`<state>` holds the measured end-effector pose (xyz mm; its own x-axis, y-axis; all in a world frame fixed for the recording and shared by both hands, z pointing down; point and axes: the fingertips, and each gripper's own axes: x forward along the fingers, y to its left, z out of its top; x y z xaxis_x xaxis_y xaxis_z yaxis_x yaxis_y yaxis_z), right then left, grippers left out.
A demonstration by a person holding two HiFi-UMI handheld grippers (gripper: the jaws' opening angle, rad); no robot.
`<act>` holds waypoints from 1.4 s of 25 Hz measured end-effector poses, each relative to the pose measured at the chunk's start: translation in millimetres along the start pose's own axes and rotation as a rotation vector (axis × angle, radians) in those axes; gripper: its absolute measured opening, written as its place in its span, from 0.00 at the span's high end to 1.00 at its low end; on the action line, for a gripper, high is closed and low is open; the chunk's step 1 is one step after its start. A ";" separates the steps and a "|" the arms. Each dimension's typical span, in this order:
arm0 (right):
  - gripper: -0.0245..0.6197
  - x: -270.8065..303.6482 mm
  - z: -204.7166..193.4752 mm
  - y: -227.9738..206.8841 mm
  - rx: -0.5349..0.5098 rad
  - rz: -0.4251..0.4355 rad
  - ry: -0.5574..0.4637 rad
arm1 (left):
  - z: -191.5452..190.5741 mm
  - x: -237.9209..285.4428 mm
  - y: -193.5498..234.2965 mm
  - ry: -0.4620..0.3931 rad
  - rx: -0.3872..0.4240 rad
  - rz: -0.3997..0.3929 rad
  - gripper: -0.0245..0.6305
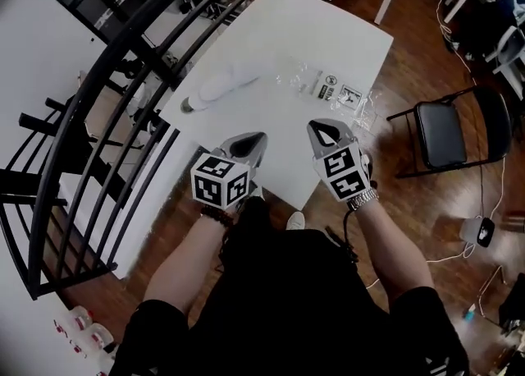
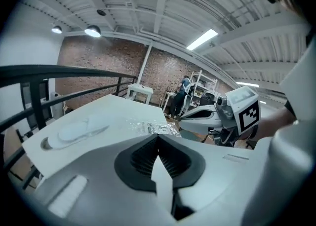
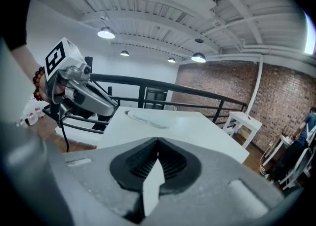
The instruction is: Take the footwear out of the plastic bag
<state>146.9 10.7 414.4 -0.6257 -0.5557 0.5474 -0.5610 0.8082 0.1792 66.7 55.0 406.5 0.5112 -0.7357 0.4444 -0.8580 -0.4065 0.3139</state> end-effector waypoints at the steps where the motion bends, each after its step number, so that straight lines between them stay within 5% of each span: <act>1: 0.97 -7.0 0.3 4.3 0.002 0.001 -0.010 | 0.2 -0.7 -9.9 0.001 0.025 0.000 0.94; 19: 0.97 -69.5 46.8 104.7 0.029 -0.101 -0.135 | -0.7 -80.5 -59.8 -0.033 0.289 -0.039 0.94; 24: 0.97 -90.8 48.5 132.7 0.035 -0.127 -0.126 | -6.6 -103.3 -72.6 -0.048 0.302 -0.062 0.94; 35: 0.97 -105.5 54.6 117.5 0.008 -0.138 -0.133 | -2.2 -98.6 -82.3 -0.062 0.268 -0.052 0.94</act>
<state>117.4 153.7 333.1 -0.6086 -0.6823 0.4052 -0.6501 0.7215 0.2384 87.1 162.2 338.7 0.5580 -0.7383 0.3789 -0.8175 -0.5674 0.0983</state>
